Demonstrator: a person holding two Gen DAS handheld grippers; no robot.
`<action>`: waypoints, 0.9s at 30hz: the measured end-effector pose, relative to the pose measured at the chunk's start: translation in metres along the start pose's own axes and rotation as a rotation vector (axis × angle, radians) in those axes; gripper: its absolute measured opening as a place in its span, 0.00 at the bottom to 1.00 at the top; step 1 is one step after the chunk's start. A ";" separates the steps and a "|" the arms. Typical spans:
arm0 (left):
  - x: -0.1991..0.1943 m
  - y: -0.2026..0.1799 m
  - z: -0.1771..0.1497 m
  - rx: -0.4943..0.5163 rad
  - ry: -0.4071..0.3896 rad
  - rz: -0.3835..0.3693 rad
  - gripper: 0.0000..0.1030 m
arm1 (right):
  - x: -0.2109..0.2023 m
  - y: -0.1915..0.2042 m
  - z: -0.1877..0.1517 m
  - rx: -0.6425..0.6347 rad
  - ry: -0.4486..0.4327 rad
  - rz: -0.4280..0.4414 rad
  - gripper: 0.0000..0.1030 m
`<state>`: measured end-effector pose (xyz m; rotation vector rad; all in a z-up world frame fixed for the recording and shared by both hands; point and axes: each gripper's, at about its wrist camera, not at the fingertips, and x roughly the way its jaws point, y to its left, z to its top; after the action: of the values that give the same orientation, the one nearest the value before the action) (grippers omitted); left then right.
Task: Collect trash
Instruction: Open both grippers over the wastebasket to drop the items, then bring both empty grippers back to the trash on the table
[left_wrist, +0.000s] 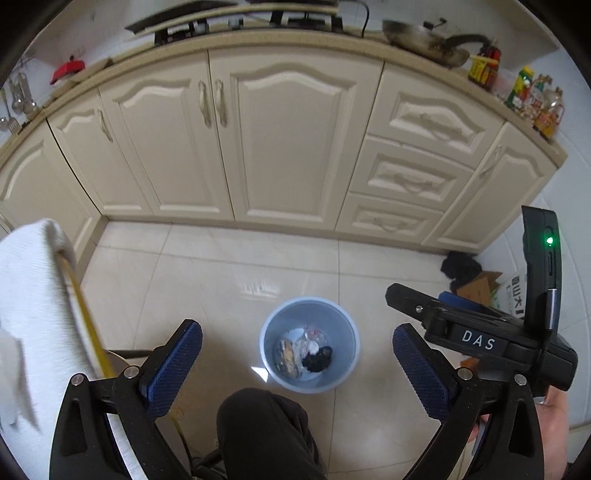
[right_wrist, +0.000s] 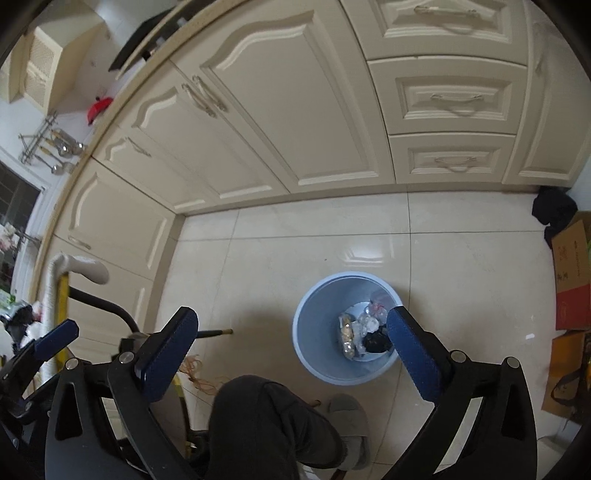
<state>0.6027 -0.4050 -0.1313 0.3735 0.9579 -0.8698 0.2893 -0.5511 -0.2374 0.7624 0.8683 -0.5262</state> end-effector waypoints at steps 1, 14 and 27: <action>-0.008 0.001 -0.003 0.000 -0.016 -0.003 0.99 | -0.005 0.001 0.000 0.003 -0.011 0.004 1.00; -0.148 0.043 -0.078 -0.075 -0.282 0.005 0.99 | -0.102 0.096 -0.006 -0.131 -0.185 0.096 1.00; -0.298 0.113 -0.197 -0.290 -0.484 0.116 0.99 | -0.143 0.240 -0.041 -0.394 -0.256 0.225 1.00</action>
<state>0.4985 -0.0696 -0.0001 -0.0351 0.5923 -0.6602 0.3547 -0.3542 -0.0462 0.4126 0.6121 -0.2338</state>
